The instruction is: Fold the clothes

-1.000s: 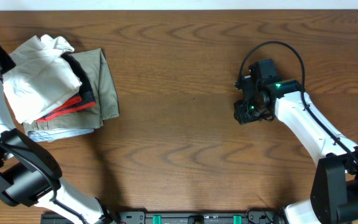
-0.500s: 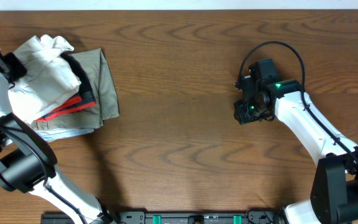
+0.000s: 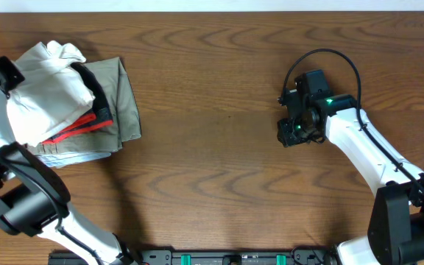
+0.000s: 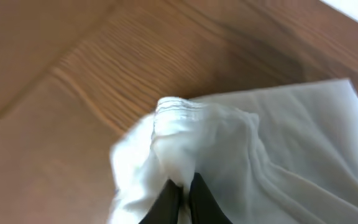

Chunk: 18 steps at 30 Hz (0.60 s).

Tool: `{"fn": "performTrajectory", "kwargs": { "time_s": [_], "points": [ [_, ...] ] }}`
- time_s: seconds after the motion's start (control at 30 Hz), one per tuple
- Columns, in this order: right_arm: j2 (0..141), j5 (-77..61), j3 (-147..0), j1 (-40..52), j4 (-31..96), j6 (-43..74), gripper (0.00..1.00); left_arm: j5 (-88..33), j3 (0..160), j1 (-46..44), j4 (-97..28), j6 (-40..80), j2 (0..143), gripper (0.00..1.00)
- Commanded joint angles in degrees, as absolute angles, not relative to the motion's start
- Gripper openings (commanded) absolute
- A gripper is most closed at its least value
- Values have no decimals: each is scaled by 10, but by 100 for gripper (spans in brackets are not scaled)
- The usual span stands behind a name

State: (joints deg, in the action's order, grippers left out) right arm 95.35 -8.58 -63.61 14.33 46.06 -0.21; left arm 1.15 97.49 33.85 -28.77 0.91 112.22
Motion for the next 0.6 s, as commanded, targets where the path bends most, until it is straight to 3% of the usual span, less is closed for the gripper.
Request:
{"fn": "performTrajectory", "kwargs": {
  "time_s": [0.0, 0.2, 0.27, 0.43, 0.57],
  "points": [
    [956, -88, -637, 147, 461, 8, 45, 101, 994, 338, -297, 48, 1101, 6],
    [956, -88, -637, 147, 462, 8, 45, 149, 992, 338, -333, 78, 1103, 7],
    [956, -88, -637, 147, 462, 8, 45, 149, 985, 338, -334, 78, 1103, 16],
    [956, -88, -637, 147, 462, 8, 45, 149, 976, 338, -332, 78, 1105, 50],
    [956, -88, -637, 147, 464, 8, 45, 141, 976, 338, -316, 76, 1102, 52]
  ]
}}
